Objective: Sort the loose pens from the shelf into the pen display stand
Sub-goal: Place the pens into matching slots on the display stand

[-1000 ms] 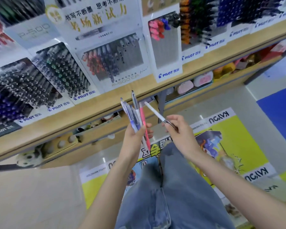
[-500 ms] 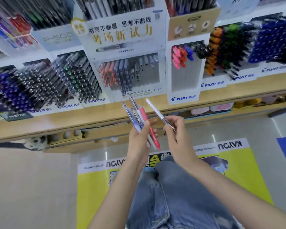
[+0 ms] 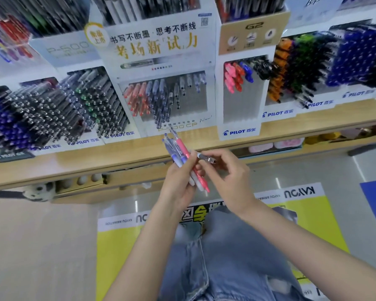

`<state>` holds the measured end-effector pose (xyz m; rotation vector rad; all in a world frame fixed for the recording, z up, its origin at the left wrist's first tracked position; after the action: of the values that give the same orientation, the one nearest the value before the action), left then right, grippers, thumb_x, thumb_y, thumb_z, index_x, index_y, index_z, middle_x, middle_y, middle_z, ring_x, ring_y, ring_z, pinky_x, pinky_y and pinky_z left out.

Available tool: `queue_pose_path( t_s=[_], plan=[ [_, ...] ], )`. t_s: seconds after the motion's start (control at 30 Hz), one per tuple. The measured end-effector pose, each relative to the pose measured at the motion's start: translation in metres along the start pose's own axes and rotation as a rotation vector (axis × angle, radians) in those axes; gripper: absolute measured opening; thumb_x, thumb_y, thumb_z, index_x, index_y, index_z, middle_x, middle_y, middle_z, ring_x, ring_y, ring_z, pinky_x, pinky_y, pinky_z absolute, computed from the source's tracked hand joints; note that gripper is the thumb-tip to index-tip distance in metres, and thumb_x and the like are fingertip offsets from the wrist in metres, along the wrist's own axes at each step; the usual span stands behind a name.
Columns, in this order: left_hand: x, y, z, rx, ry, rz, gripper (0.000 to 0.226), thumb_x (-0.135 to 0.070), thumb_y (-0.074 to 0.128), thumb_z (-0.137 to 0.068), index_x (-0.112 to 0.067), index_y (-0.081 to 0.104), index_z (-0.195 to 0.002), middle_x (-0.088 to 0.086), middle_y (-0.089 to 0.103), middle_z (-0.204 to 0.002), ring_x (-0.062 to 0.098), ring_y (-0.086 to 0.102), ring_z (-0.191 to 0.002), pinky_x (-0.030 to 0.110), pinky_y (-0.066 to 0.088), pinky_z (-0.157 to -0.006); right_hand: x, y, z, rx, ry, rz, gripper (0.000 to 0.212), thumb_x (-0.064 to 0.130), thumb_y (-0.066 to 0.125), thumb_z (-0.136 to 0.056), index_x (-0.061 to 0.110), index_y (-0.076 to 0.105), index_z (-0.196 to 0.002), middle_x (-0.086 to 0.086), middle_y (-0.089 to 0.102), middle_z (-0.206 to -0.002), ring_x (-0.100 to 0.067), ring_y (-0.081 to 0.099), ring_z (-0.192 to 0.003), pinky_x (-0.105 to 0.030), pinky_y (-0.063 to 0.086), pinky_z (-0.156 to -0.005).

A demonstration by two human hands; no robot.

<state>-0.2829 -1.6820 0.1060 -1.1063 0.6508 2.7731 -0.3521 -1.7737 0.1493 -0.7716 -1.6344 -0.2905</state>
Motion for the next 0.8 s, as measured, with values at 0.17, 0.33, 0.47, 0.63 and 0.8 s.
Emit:
queue_pose_path(
  t_s=[0.17, 0.33, 0.47, 0.63, 0.8],
  plan=[
    [-0.007, -0.032, 0.004, 0.075, -0.025, -0.204, 0.032, -0.025, 0.043, -0.099, 0.003, 0.054, -0.110, -0.004, 0.058, -0.057, 0.006, 0.048, -0.048, 0.018, 0.044, -0.048, 0.012, 0.021, -0.003, -0.082, -0.061, 0.153, 0.012, 0.013, 0.063, -0.087, 0.007, 0.063, -0.097, 0.009, 0.059, -0.085, 0.014, 0.055, -0.075, -0.002, 0.039, -0.071],
    [-0.024, -0.071, 0.005, 0.078, -0.024, -0.328, 0.033, -0.026, 0.041, -0.100, 0.003, 0.052, -0.110, -0.002, 0.057, -0.062, 0.008, 0.051, -0.050, 0.021, 0.046, -0.051, 0.009, 0.036, -0.007, -0.200, 0.025, 0.116, 0.010, 0.018, 0.059, -0.090, 0.023, 0.052, -0.095, 0.008, 0.065, -0.081, -0.006, 0.066, -0.070, -0.023, 0.053, -0.064],
    [-0.039, -0.086, -0.001, 0.057, 0.010, -0.381, 0.022, -0.022, 0.041, -0.101, -0.008, 0.055, -0.092, 0.002, 0.058, -0.068, 0.009, 0.053, -0.053, 0.025, 0.047, -0.060, -0.001, 0.035, -0.016, -0.382, 0.088, 0.076, 0.009, 0.019, 0.058, -0.090, 0.022, 0.049, -0.091, 0.001, 0.066, -0.080, -0.021, 0.067, -0.075, -0.041, 0.055, -0.067],
    [-0.044, -0.086, -0.010, 0.071, 0.022, -0.457, 0.022, -0.024, 0.041, -0.100, -0.009, 0.054, -0.091, 0.004, 0.059, -0.070, 0.013, 0.053, -0.056, 0.026, 0.048, -0.060, -0.015, 0.026, -0.035, -0.480, 0.099, 0.108, 0.008, 0.021, 0.057, -0.091, 0.019, 0.050, -0.089, -0.001, 0.065, -0.077, -0.020, 0.067, -0.075, -0.040, 0.056, -0.067],
    [-0.045, -0.076, -0.022, 0.125, 0.048, -0.456, 0.022, -0.021, 0.040, -0.101, -0.004, 0.047, -0.113, 0.005, 0.060, -0.073, 0.014, 0.057, -0.060, 0.021, 0.049, -0.052, -0.023, 0.029, -0.062, -0.468, 0.073, 0.167, 0.009, 0.019, 0.056, -0.092, 0.020, 0.048, -0.088, -0.002, 0.065, -0.080, -0.018, 0.068, -0.079, -0.034, 0.056, -0.067]
  ],
)
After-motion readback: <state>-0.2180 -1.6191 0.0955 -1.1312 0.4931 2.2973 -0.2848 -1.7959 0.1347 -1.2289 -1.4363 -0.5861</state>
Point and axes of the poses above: each hand's wrist, its own z-axis away from the middle knuckle, its own y-axis out of the palm, x = y × z, the point moved 6 cm from there along -z, towards the middle knuckle
